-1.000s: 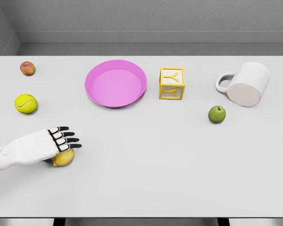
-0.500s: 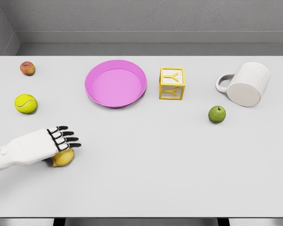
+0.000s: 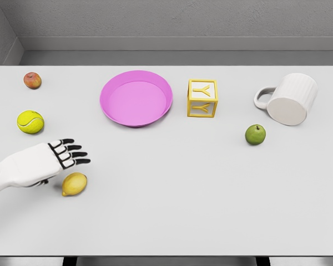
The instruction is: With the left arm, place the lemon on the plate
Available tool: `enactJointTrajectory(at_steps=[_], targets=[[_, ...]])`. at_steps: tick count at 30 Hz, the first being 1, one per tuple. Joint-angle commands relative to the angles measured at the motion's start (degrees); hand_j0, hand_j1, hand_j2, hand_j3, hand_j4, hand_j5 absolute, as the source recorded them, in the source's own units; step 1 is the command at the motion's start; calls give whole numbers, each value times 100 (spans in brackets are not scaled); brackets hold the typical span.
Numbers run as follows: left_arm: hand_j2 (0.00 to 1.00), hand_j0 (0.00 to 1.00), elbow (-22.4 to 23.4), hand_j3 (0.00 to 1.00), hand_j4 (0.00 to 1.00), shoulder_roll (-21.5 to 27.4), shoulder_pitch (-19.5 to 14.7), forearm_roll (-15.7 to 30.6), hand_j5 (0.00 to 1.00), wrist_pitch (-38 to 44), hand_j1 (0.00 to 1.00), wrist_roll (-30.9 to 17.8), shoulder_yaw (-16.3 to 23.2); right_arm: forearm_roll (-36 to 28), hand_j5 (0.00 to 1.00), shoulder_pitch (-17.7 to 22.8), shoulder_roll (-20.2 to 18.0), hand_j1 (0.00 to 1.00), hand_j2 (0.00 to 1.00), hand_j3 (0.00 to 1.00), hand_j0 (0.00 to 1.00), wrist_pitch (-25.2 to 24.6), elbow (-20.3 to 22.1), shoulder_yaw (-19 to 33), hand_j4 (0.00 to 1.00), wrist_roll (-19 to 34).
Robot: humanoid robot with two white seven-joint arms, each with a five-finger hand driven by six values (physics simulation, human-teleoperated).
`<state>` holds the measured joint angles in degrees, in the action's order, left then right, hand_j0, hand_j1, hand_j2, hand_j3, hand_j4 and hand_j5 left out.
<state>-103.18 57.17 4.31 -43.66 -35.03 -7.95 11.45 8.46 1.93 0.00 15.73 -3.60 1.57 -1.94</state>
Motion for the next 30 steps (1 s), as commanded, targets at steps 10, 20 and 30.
enactJointTrajectory(at_steps=[10,20,30], targets=[[100,100,0,100,100,743,79,577,100,3,100,4,121,-2,100,0,0,100,100,100,100,0,9,1,100,1],[100,100,0,100,100,796,228,805,100,3,100,4,156,-2,100,0,0,100,100,100,100,0,0,1,100,1],[100,100,-9,100,100,638,290,964,100,3,100,-5,156,-2,100,0,0,100,100,100,100,0,0,1,100,1]])
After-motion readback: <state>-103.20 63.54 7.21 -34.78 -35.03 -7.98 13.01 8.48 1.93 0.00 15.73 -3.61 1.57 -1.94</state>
